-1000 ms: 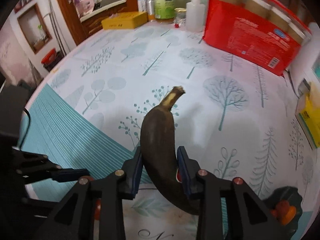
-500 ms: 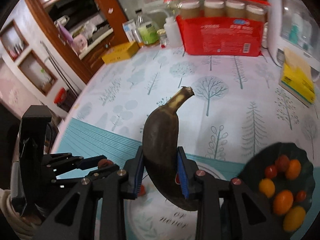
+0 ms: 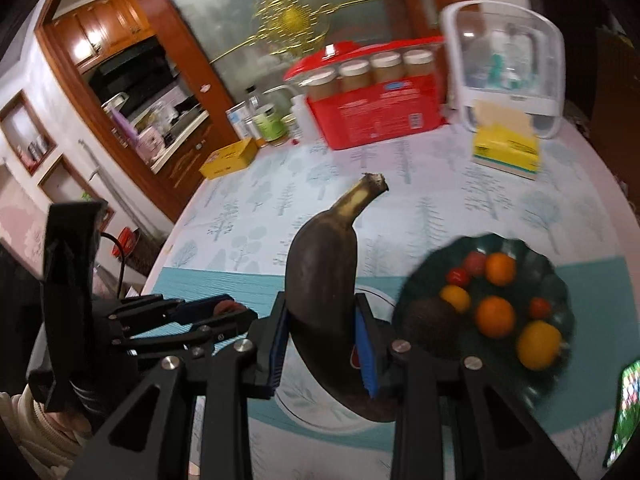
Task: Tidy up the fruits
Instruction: 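Carry the banana in the right tool and lychee in the left tool over the plate, then open the right tool releasing the banana while the left tool releases the lychee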
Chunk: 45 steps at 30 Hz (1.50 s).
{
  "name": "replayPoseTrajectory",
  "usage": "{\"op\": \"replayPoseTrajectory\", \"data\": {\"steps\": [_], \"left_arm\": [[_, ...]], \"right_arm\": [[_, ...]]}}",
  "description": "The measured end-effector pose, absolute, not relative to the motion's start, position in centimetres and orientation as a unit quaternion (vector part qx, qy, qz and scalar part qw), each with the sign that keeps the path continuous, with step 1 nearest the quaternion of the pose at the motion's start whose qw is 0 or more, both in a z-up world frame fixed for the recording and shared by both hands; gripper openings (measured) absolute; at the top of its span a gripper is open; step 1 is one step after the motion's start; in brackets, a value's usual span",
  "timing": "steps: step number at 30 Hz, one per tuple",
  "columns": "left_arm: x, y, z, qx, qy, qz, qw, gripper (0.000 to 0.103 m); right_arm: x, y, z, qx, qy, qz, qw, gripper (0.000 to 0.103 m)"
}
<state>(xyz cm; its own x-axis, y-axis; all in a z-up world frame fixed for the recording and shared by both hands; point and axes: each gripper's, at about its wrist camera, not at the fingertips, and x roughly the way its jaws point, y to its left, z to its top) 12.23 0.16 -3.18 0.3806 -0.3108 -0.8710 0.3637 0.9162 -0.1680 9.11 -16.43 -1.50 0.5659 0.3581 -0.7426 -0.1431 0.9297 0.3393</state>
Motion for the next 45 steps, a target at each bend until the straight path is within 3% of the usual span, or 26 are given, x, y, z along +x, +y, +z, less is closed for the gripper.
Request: {"op": "replayPoseTrajectory", "data": {"steps": [13, 34, 45], "left_arm": [[11.1, -11.1, -3.9, 0.035, 0.531, -0.236, 0.813, 0.028], [15.6, -18.7, -11.7, 0.006, 0.587, -0.161, 0.793, 0.028], [15.6, -19.0, -12.0, 0.014, 0.592, -0.145, 0.792, 0.033]], "right_arm": [[6.4, -27.1, -3.2, 0.165, 0.471, 0.092, 0.862, 0.031], [15.8, -34.4, -14.3, 0.269, 0.573, 0.152, 0.759, 0.031], [16.8, -32.6, -14.0, 0.18, 0.579, 0.155, 0.78, 0.047]]}}
